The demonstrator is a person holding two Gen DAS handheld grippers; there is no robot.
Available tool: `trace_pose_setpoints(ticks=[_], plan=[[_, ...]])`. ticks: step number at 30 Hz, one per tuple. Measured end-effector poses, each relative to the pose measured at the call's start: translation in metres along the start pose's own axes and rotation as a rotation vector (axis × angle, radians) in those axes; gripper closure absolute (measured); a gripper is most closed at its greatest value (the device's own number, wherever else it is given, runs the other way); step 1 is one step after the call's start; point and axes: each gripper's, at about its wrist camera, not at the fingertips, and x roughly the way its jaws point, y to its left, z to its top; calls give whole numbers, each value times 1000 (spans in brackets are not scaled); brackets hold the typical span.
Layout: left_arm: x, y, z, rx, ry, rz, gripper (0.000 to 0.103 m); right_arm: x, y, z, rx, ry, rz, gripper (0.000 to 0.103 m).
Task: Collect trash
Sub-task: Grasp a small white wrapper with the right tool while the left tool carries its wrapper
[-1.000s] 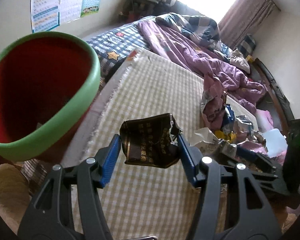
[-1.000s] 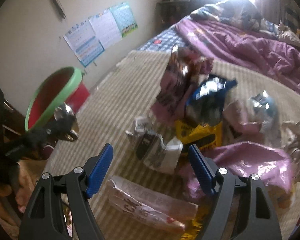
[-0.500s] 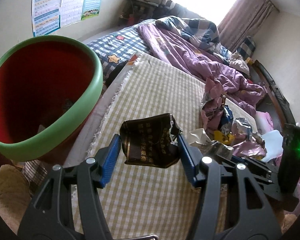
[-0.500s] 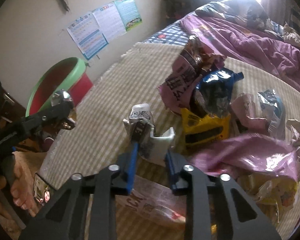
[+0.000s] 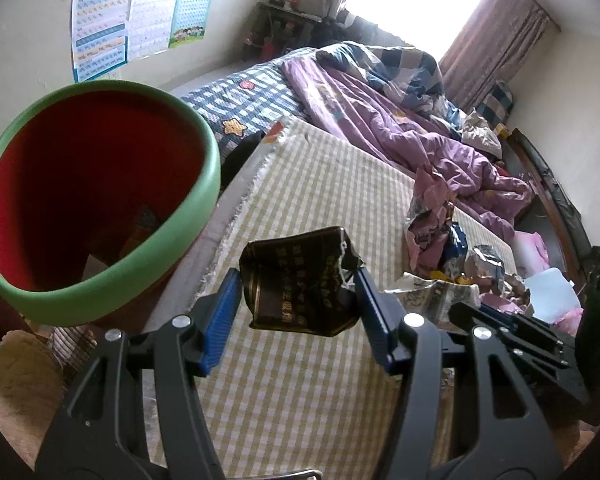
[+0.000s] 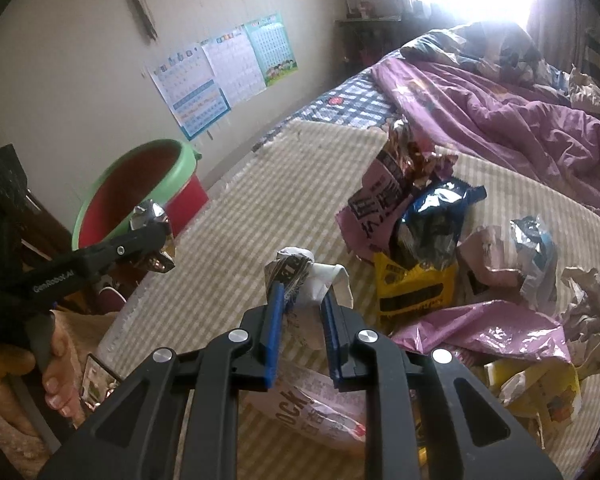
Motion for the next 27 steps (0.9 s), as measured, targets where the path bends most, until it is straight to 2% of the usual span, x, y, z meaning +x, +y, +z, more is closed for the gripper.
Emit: trace_pose_setpoints(ticks=[4, 7, 9, 18, 27], plan=[[-7, 3, 4, 0, -23, 15, 48, -5, 1, 5, -3, -20, 8, 85], [-14, 6, 8, 4, -48, 36, 48, -8, 3, 9, -3, -33, 19, 93], [-20, 11, 11, 3, -70, 57, 48, -9, 5, 12, -7, -39, 26, 95], [-37, 41, 19, -61, -119, 112, 48, 0, 15, 15, -32, -28, 39, 96], [-49, 55, 25, -90, -157, 151, 48, -10, 21, 21, -37, -58, 54, 96]])
